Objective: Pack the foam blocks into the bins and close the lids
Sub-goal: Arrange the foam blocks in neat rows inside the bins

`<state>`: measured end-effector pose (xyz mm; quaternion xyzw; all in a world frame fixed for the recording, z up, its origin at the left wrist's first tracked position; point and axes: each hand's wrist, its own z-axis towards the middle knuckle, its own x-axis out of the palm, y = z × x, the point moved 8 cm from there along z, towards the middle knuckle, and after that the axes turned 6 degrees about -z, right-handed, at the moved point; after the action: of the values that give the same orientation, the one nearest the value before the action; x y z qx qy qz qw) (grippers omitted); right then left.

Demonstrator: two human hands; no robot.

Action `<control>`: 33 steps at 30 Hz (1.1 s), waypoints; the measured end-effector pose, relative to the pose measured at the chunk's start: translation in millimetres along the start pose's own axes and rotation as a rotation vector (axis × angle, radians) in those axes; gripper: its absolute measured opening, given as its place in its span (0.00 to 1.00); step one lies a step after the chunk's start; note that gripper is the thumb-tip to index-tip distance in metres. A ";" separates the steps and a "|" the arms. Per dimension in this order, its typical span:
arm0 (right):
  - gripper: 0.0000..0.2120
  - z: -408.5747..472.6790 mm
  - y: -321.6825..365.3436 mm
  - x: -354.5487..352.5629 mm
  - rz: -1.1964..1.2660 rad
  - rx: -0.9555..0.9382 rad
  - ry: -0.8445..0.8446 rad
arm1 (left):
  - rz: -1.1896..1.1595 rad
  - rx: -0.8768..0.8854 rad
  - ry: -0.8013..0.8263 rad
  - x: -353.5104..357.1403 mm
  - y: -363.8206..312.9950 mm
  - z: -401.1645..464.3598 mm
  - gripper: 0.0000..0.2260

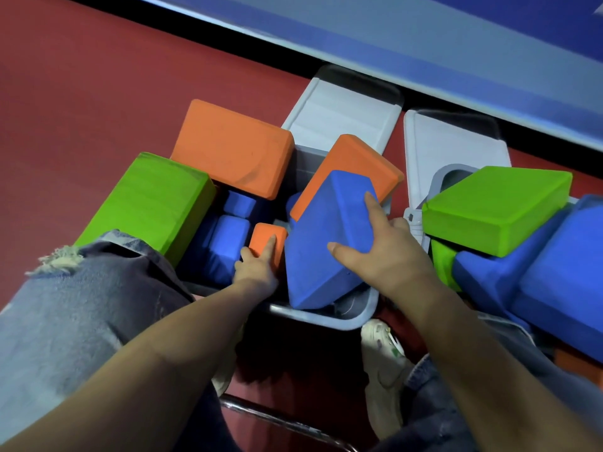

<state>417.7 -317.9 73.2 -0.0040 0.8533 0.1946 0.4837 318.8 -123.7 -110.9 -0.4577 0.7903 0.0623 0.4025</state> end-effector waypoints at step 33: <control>0.45 26.2 54.2 99.9 0.208 -0.024 0.138 | 0.274 0.362 -0.089 -30.3 10.4 8.6 0.23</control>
<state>375.6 -240.8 -3.6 0.0653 0.8779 0.2530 0.4012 323.4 -93.3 -98.5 -0.2632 0.8250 -0.0061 0.5001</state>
